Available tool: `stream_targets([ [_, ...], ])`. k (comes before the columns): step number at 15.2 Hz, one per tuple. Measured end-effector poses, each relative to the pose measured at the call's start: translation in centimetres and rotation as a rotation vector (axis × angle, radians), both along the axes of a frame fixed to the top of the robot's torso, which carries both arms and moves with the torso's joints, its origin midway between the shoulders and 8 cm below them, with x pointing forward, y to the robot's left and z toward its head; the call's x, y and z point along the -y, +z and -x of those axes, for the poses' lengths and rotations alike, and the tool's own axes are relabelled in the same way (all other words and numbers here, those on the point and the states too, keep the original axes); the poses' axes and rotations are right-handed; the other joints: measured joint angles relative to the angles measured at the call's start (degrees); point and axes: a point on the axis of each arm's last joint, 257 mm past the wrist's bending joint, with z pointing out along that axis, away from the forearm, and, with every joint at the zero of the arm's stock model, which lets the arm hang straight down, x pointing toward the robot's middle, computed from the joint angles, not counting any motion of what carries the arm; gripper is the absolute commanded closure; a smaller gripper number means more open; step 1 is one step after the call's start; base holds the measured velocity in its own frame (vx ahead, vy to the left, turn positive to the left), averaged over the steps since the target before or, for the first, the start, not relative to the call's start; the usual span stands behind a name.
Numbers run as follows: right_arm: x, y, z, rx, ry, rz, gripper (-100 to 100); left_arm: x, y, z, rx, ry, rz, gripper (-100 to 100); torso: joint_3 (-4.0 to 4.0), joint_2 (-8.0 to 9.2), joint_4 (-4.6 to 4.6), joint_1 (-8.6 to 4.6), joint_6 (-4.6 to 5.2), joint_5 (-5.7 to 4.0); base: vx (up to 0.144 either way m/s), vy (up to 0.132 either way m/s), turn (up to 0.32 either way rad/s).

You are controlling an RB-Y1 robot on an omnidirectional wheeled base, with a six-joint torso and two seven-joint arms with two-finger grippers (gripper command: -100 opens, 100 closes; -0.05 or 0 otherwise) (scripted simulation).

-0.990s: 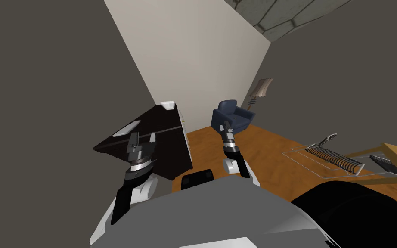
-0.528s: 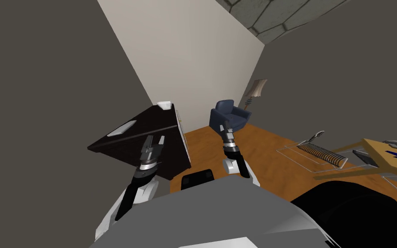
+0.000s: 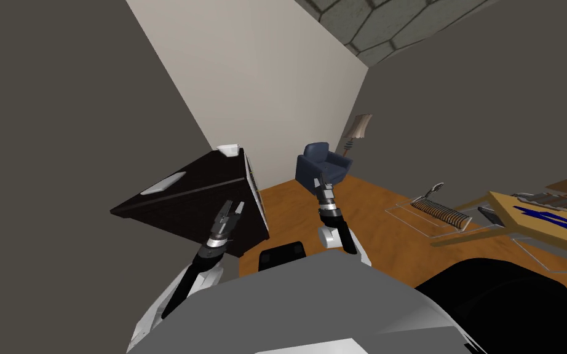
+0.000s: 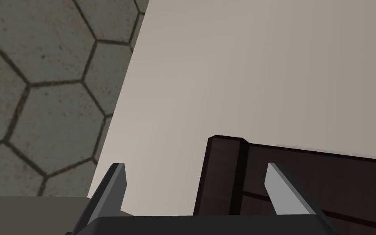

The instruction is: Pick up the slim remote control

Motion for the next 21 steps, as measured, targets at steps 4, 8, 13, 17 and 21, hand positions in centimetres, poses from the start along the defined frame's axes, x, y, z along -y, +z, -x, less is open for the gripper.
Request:
stream_targets([
  [4, 0.0, 0.0, 0.0, 0.000, 0.000, 0.000, 0, 0.5, -3.1, 0.6, -0.066, -0.061, -0.043, -100, -0.01, -0.02, 0.00, 0.11, 0.00, 0.03, -0.050, -0.070, -0.073],
  [8, 0.0, 0.0, 0.0, 0.000, 0.000, 0.000, 0, 0.6, -6.3, 1.3, -0.143, -0.121, -0.091, -100, -0.03, -0.05, -0.01, 0.15, 0.00, 0.03, -0.041, -0.068, -0.054],
  [13, 0.0, 0.0, 0.0, 0.000, 0.000, 0.000, 0, -0.1, -11.2, 3.1, -0.264, -0.196, -0.152, -100, 0.02, 0.03, 0.00, 0.00, 0.01, 0.01, -0.051, -0.083, -0.075],
  [17, 0.0, 0.0, 0.0, 0.000, 0.000, 0.000, 0, -1.2, -14.6, 4.6, -0.352, -0.239, -0.208, -100, -0.03, -0.04, -0.01, 0.09, 0.01, 0.02, -0.032, -0.060, -0.063],
  [21, 0.0, 0.0, 0.0, 0.000, 0.000, 0.000, 0, -2.7, -17.5, 6.2, -0.438, -0.274, -0.262, -100, -0.02, -0.02, -0.01, 0.07, 0.00, 0.02, -0.033, -0.064, -0.061],
])
